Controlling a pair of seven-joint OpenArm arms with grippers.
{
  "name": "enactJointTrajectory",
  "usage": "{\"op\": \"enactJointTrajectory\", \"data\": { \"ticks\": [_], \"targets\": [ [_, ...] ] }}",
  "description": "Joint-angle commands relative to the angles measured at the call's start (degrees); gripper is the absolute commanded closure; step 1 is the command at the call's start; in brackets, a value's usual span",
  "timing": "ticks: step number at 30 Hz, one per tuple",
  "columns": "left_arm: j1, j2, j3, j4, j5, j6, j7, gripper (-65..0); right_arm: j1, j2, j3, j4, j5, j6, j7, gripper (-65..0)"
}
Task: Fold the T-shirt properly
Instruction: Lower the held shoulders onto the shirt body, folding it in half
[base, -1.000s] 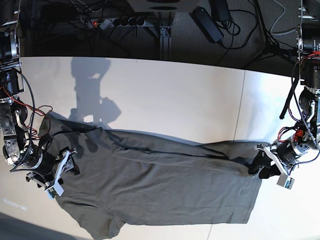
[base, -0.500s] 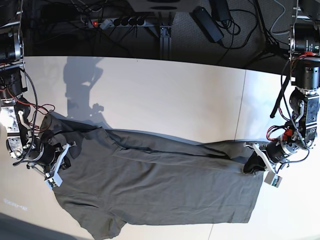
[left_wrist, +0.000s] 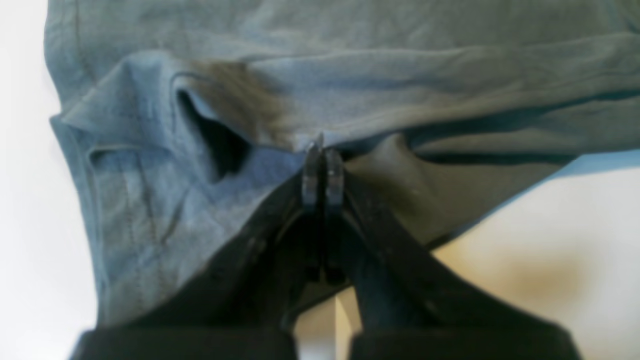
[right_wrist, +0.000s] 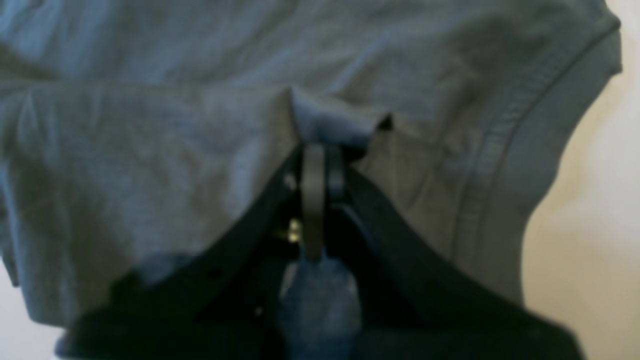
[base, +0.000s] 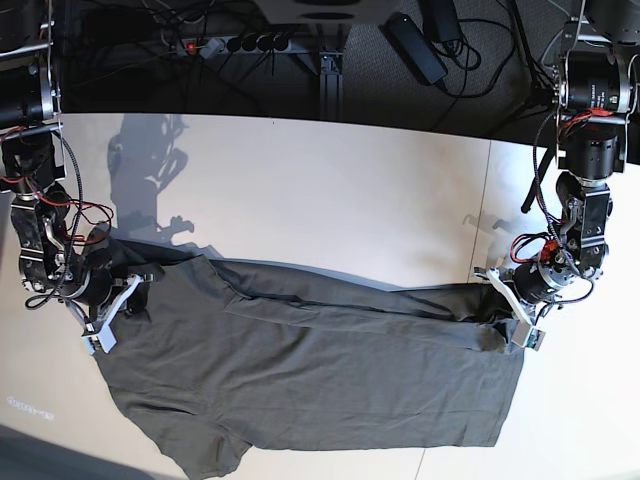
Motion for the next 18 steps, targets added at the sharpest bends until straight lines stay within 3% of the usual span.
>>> {"op": "enactJointTrajectory", "data": {
  "ticks": [1,7,13,18],
  "targets": [
    [-0.11,-1.11,-0.04,0.22,1.31,-1.37,1.97,0.0,-0.72,0.46,-0.13,0.02,-1.46,3.76,-4.92,0.0],
    [3.26,-2.38,-0.04,2.4,0.42,-1.37,1.81,0.0,-6.93,1.51,1.16,4.48,-1.14,3.76,-6.47,0.0],
    [12.57,-4.44,-0.04,13.97,0.39,-1.37,1.77,0.0,-17.05,5.55,7.58,15.34,1.95,3.78,-8.63,0.0],
    [19.65,-5.57,-0.72,23.04,-0.59,-1.37,2.03,0.0,-23.17,7.65,12.7,22.38,6.05,3.8,-13.92,0.0]
  ]
}}
